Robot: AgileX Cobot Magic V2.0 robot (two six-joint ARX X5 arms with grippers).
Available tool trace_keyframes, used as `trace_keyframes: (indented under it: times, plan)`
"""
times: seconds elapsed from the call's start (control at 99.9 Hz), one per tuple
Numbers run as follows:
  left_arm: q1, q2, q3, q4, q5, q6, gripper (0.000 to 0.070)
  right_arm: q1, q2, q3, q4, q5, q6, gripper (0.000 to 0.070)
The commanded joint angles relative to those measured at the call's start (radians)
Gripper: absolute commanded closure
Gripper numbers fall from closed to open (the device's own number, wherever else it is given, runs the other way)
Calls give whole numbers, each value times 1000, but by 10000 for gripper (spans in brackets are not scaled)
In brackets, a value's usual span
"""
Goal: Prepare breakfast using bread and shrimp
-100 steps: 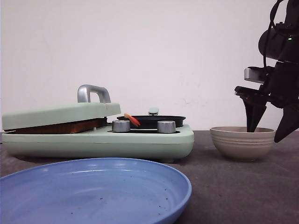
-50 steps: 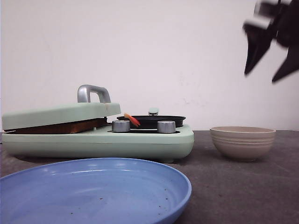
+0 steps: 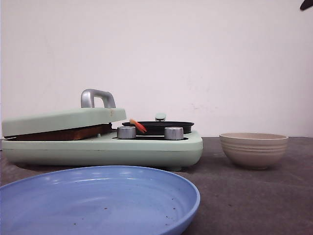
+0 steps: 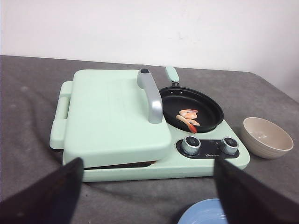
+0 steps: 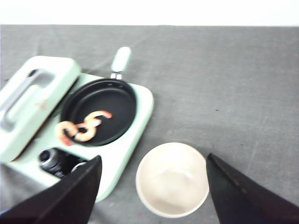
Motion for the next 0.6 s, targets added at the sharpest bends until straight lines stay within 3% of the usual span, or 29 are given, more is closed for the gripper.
trace_keyframes:
  times: [0.0,0.07,0.25,0.46,0.59]
  plan:
    - [-2,0,2,18,-3,-17,468,13,-13,15,-6,-9,-16,455]
    - [-2,0,2,20,-3,-16,700,27,-41,12,-9,-9,-16,697]
    - [-2,3,2,42,-3,-46,695,79,-126,-44,20,-9,-16,700]
    - [-3,4,1,55,1,-71,695,158,-328,-297,212,-3,-14,700]
    - [-3,-2,-16,41,5,-73,695,193,-492,-493,306,95,8,700]
